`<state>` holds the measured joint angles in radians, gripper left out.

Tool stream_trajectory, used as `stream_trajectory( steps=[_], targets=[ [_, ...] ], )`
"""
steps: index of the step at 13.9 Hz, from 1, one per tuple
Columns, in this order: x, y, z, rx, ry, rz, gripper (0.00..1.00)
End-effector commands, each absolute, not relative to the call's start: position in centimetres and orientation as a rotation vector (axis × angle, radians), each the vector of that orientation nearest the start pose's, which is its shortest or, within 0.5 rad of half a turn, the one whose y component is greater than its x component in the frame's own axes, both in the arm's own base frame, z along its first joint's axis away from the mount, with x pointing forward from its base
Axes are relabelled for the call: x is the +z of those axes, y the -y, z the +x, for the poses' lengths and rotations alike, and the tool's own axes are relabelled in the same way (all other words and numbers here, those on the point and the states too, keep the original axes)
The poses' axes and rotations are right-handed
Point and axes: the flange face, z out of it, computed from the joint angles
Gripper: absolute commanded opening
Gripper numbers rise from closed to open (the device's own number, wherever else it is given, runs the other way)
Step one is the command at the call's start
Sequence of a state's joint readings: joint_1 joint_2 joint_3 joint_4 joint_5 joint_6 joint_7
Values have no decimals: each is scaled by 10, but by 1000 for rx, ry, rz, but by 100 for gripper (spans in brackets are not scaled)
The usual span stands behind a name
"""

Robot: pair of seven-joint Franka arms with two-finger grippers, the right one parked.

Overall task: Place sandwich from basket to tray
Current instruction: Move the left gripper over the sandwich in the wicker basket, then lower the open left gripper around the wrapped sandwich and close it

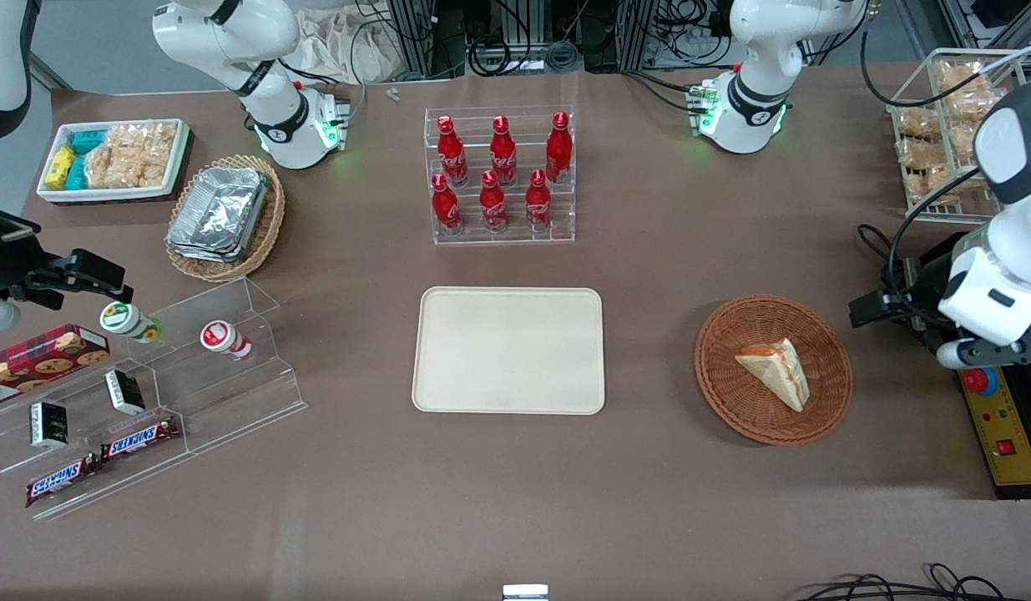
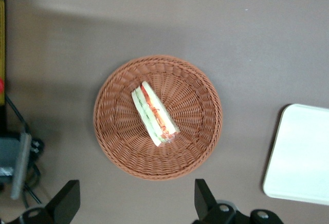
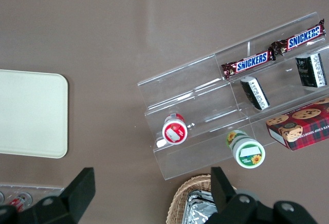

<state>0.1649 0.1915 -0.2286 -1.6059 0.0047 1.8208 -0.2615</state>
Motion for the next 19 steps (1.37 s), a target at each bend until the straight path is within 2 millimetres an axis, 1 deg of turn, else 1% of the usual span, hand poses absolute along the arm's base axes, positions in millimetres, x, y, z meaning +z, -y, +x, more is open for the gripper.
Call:
stream_trajectory(
  steps=[1,2,4,5,6,7,8,9,10,12,13,14,16,17,19],
  targets=[
    [497,49,636,-26,701,-3113,100],
    [482,60,641,-13,782,-3090,100],
    [450,83,649,-29,773,-3010,100],
    [437,85,652,-32,786,-2978,100],
    [428,87,655,-28,797,-2974,100],
    [420,86,656,-10,804,-2969,100],
    [418,86,656,-4,844,-2962,100],
    [413,83,657,11,909,-2946,100],
    [406,85,655,27,938,-2932,100],
    [387,85,655,69,1008,-2895,100],
    [373,82,655,97,1032,-2878,100],
    [363,82,653,121,1033,-2868,100],
    [357,74,653,117,1051,-2864,100],
    [351,65,653,121,1067,-2857,100],
    [341,62,650,113,1072,-2862,100]
  ],
)
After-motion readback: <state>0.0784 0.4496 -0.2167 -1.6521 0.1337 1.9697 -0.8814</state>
